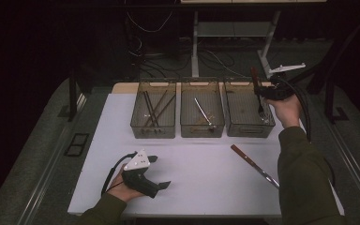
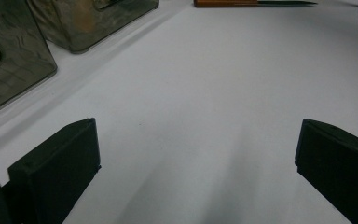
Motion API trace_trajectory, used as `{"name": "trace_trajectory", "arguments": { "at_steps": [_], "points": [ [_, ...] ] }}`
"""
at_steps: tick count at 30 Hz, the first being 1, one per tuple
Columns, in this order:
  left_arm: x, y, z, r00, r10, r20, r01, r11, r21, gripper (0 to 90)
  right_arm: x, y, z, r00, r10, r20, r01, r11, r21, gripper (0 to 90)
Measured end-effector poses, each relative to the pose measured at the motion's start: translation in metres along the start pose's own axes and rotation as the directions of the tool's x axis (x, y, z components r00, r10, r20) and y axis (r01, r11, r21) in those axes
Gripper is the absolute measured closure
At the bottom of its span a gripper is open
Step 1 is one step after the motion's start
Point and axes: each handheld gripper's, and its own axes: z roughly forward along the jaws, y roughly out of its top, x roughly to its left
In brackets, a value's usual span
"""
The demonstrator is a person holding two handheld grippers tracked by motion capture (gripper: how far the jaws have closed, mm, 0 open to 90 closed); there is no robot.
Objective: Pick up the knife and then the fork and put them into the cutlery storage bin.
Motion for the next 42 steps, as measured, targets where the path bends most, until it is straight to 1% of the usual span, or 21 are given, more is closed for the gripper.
{"name": "trace_trajectory", "arguments": {
  "at_steps": [6,8,15,17,19,20,21,22,24,26,27,29,30,33,35,39,42],
  "points": [
    [-0.001,0.0,0.0,1.0,0.001,0.0,-0.001,1.0,-0.004,0.0,0.001,-0.014,0.013,1.0,-0.005,-0.007,0.005,0.999,0.042,77.5],
    [-0.001,0.0,0.001,1.0,0.001,0.001,-0.001,1.0,-0.004,0.0,0.001,-0.019,0.016,1.0,-0.009,0.002,0.008,0.998,0.057,77.5],
    [-0.001,0.0,0.001,1.0,0.002,0.002,-0.002,1.0,-0.001,0.0,-0.001,-0.031,0.025,0.9998,-0.015,0.01,0.014,0.996,0.092,77.4],
    [-0.001,0.0,0.001,1.0,0.003,0.002,-0.003,1.0,-0.001,0.0,-0.001,-0.034,0.028,0.9998,-0.018,-0.002,0.018,0.993,0.116,77.3],
    [-0.001,0.0,0.001,1.0,0.004,0.002,-0.004,1.0,0.001,0.0,0.0,-0.037,0.031,0.9998,-0.022,0.001,0.021,0.99,0.139,76.9],
    [-0.001,0.0,0.001,1.0,0.005,0.002,-0.005,1.0,0.001,0.0,0.0,-0.039,0.033,0.9997,-0.022,-0.005,0.023,0.989,0.147,76.7],
    [-0.001,0.0,0.001,1.0,0.005,0.003,-0.005,1.0,0.005,0.0,0.0,-0.04,0.033,0.9997,-0.026,-0.005,0.026,0.989,0.144,76.4],
    [-0.001,0.0,0.001,1.0,0.005,0.003,-0.005,1.0,0.005,0.0,0.0,-0.04,0.033,0.9998,-0.018,-0.004,0.018,0.99,0.142,75.8],
    [-0.001,0.0,0.001,1.0,0.004,0.003,-0.004,1.0,0.001,0.0,0.0,-0.04,0.034,0.9997,0.009,-0.023,-0.005,0.99,0.143,66.3],
    [-0.001,0.0,0.001,1.0,0.004,0.003,-0.004,1.0,0.002,0.0,0.0,-0.039,0.032,0.9999,0.0,-0.014,0.002,0.992,0.126,59.8],
    [-0.001,0.0,0.001,1.0,0.005,0.003,-0.005,1.0,0.001,0.0,0.0,-0.038,0.03,0.9996,0.017,-0.024,-0.014,0.993,0.114,56.4],
    [-0.001,0.0,0.001,1.0,0.004,0.003,-0.004,1.0,0.001,0.0,0.0,-0.036,0.025,0.999,0.022,-0.038,-0.018,0.996,0.087,52.7],
    [-0.001,0.0,0.001,1.0,0.005,0.003,-0.005,1.0,0.006,0.0,0.0,-0.035,0.022,0.9986,0.026,-0.045,-0.022,0.996,0.081,51.1],
    [-0.001,0.0,0.001,1.0,0.006,0.002,-0.006,1.0,0.007,0.0,0.002,-0.033,0.013,0.9974,0.03,-0.065,-0.025,0.997,0.072,48.0],
    [-0.001,0.0,0.001,1.0,0.007,0.001,-0.007,1.0,0.006,0.0,0.004,-0.033,0.006,0.9969,0.023,-0.075,-0.018,0.998,0.067,46.4],
    [-0.002,0.0,0.001,1.0,0.005,-0.001,-0.005,1.0,0.005,0.0,0.01,-0.034,-0.009,0.9949,0.022,-0.099,-0.016,0.998,0.065,39.6],
    [-0.002,0.0,0.001,1.0,0.006,-0.002,-0.006,1.0,0.006,0.0,0.016,-0.038,-0.022,0.9948,-0.004,-0.102,0.009,0.999,0.048,37.1]
  ]
}}
